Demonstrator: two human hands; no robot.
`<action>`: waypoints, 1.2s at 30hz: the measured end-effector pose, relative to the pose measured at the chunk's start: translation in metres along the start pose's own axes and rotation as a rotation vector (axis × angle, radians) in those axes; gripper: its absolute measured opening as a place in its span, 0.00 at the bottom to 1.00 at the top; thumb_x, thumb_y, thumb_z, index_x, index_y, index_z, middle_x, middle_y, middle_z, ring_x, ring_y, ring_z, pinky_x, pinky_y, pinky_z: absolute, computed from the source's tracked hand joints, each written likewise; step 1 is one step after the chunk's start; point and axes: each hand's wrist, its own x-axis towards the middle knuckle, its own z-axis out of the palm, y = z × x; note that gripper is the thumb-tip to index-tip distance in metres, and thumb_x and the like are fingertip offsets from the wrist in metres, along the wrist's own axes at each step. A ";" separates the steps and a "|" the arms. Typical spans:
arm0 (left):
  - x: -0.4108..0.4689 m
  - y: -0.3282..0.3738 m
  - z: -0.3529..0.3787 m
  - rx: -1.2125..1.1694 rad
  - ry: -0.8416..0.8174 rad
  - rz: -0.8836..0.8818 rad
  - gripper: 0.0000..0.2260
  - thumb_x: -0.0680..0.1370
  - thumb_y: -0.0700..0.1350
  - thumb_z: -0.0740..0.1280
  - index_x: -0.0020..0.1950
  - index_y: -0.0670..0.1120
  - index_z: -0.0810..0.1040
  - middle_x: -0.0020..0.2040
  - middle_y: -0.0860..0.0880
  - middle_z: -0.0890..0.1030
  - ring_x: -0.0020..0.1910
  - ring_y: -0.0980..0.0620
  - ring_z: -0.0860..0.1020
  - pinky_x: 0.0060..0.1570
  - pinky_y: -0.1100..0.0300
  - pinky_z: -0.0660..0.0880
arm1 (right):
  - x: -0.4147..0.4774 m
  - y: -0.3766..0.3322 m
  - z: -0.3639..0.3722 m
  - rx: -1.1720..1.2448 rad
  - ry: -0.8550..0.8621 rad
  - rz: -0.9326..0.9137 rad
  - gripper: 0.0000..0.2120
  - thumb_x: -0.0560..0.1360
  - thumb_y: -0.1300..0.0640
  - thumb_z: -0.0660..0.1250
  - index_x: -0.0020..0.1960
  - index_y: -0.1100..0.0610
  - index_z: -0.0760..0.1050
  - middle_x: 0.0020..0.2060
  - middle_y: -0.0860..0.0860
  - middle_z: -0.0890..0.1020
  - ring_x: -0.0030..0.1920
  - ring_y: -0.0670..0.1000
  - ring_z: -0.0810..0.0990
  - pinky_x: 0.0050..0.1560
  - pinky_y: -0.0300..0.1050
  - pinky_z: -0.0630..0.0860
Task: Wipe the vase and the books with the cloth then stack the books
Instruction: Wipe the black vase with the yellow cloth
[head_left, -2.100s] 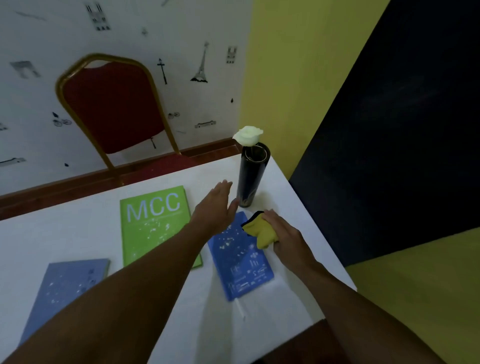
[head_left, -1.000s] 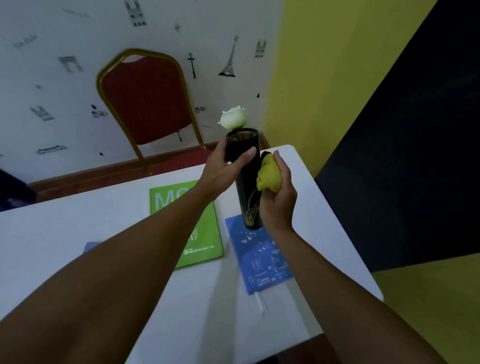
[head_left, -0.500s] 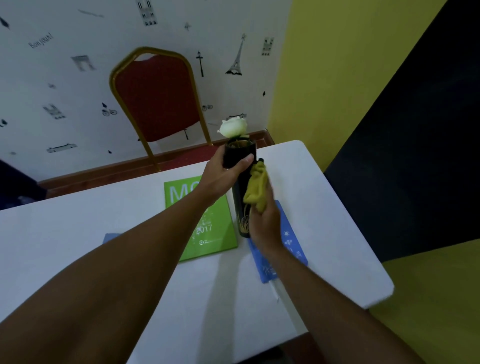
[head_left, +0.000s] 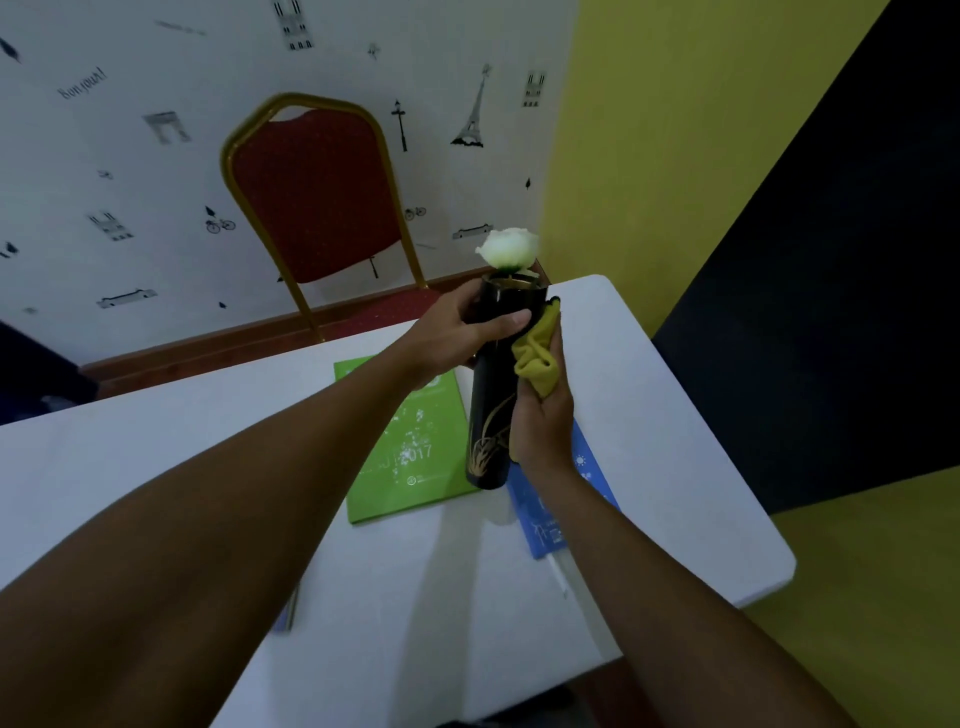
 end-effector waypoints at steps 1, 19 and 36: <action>-0.001 0.003 0.000 0.024 -0.016 0.002 0.21 0.79 0.54 0.72 0.70 0.53 0.74 0.61 0.51 0.83 0.54 0.53 0.85 0.39 0.58 0.81 | 0.003 -0.003 0.002 0.029 0.042 -0.004 0.30 0.84 0.62 0.58 0.83 0.45 0.57 0.79 0.46 0.68 0.76 0.47 0.70 0.74 0.58 0.71; 0.008 0.003 0.002 -0.231 0.115 -0.054 0.17 0.79 0.53 0.72 0.66 0.52 0.78 0.60 0.53 0.84 0.59 0.52 0.83 0.54 0.42 0.83 | -0.042 0.031 -0.025 -0.331 -0.192 -0.347 0.41 0.71 0.79 0.59 0.82 0.59 0.59 0.83 0.54 0.55 0.83 0.57 0.53 0.79 0.52 0.63; 0.003 -0.006 0.006 -0.321 0.090 -0.098 0.22 0.78 0.54 0.72 0.71 0.49 0.76 0.66 0.48 0.82 0.64 0.47 0.81 0.58 0.36 0.80 | -0.070 0.053 -0.045 -0.291 -0.236 -0.272 0.34 0.82 0.65 0.60 0.83 0.54 0.50 0.84 0.53 0.55 0.82 0.54 0.57 0.75 0.32 0.61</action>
